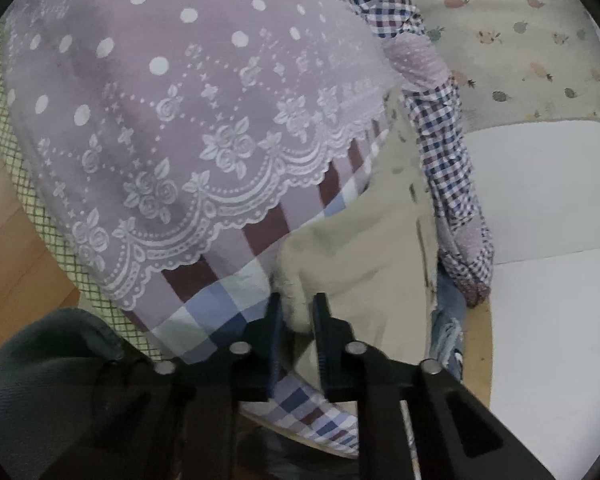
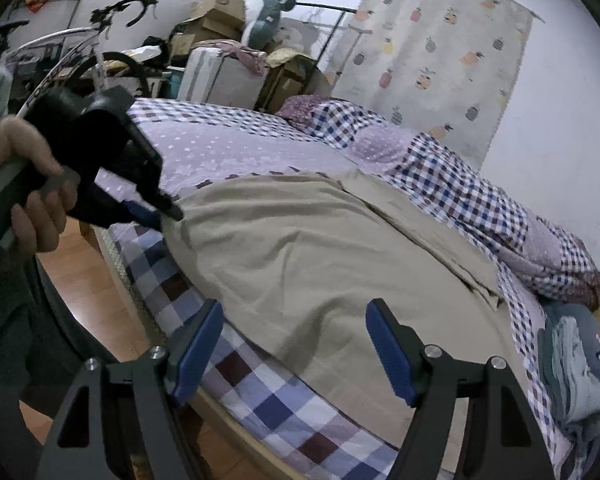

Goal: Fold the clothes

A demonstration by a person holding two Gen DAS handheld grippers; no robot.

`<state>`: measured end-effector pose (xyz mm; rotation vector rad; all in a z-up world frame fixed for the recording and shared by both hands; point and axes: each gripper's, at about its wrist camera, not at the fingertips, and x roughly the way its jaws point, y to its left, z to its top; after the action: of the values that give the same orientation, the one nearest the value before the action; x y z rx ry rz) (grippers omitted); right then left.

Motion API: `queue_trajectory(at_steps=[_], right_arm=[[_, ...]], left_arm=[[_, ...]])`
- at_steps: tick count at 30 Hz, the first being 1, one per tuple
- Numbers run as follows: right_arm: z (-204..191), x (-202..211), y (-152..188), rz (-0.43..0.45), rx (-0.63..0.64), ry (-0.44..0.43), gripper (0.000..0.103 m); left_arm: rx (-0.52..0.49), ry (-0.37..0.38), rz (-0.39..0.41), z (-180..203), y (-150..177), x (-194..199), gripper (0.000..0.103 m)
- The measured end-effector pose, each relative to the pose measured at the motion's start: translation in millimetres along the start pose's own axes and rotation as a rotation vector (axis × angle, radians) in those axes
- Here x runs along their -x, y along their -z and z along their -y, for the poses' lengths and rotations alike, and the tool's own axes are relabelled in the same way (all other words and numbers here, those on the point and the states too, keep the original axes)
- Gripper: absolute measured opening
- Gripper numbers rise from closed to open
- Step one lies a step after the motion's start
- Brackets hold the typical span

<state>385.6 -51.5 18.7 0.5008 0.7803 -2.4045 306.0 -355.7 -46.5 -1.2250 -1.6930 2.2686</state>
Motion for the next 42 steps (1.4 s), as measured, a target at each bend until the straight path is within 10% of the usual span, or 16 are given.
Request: queue_trajectory(at_steps=[11, 24, 30, 34, 40, 42], right_arm=[[-64.1, -33.6, -17.6, 0.078, 0.228, -0.021, 0.077], [-120.1, -82.6, -28.2, 0.200, 0.526, 0.158, 0.076], [-117.2, -106.1, -22.8, 0.159, 0.576, 0.216, 0.048], [-110.9, -113.5, -23.2, 0.135, 0.588, 0.226, 0.007], [-94.4, -96.7, -43.8, 0.118, 0.541, 0.147, 0.005], [-88.1, -91.6, -52.2, 0.105, 0.513, 0.124, 0.005]], left_arm=[[-0.037, 0.175, 0.030, 11.6, 6.2, 29.0, 0.003], [-0.008, 0.303, 0.003, 8.7, 3.7, 32.1, 0.003], [0.004, 0.318, 0.004, 5.2, 4.7, 34.8, 0.003], [0.013, 0.314, 0.005, 1.0, 5.7, 38.2, 0.003], [0.046, 0.288, 0.026, -0.9, 3.7, 35.9, 0.020], [0.051, 0.281, 0.035, -1.3, 4.3, 36.1, 0.046]])
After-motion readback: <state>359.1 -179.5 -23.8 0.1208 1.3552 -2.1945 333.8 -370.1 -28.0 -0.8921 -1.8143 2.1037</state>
